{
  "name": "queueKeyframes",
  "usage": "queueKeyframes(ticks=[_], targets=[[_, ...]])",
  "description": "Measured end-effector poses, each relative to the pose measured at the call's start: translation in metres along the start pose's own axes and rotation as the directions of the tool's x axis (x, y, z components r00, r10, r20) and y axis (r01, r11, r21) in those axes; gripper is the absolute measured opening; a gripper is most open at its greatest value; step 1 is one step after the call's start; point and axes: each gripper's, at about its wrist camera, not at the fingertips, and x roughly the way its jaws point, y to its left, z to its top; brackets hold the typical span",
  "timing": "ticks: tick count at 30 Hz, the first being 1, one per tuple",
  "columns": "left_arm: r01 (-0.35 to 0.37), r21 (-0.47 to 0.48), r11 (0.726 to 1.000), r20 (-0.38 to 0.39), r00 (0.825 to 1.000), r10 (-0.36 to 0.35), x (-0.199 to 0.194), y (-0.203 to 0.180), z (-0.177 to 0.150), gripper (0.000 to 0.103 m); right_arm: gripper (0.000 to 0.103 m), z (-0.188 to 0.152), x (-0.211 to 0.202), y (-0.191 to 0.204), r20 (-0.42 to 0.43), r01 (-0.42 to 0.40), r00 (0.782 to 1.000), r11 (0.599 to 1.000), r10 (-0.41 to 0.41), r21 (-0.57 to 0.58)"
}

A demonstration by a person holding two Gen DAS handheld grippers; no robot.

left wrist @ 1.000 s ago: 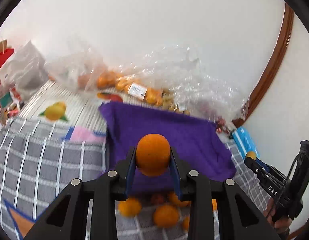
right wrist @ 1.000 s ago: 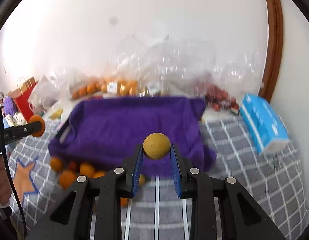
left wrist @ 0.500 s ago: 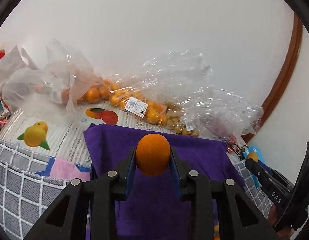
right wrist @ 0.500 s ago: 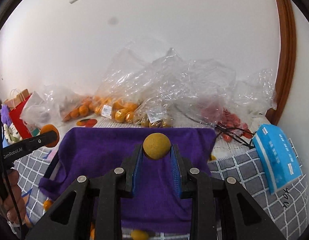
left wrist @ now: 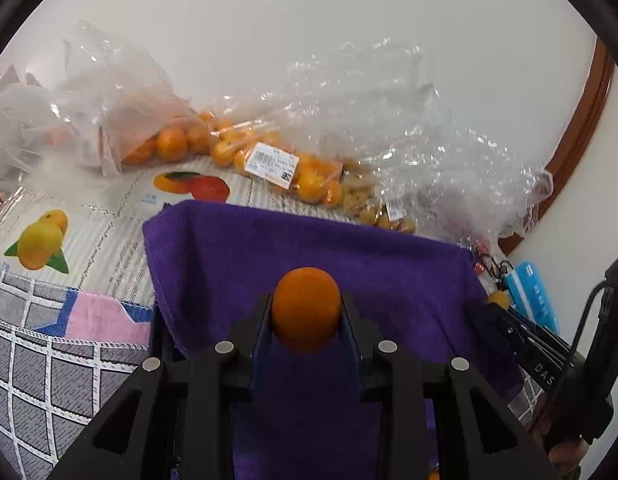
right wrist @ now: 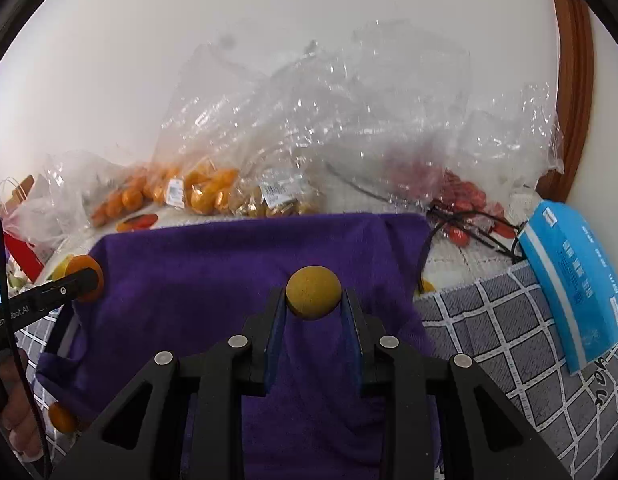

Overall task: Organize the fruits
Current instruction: 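Carry the orange in the left tool while the right tool carries the yellow fruit over the towel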

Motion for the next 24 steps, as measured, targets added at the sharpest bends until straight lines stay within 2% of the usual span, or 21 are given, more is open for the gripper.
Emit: queueKeyframes(ticks=[5,24], targets=[[-0.022,0.037,0.999,-0.021,1.000,0.023,0.005,-0.005,-0.002,0.030,0.028,-0.004,0.012,-0.001,-0.036,0.006,0.999,1.000,-0.006,0.005],[-0.036,0.022,0.999,-0.103,0.994,0.038,0.019,0.000,-0.004,0.030,0.028,-0.014,0.033,0.004,-0.115,0.008,0.993,1.000,-0.010,-0.018]])
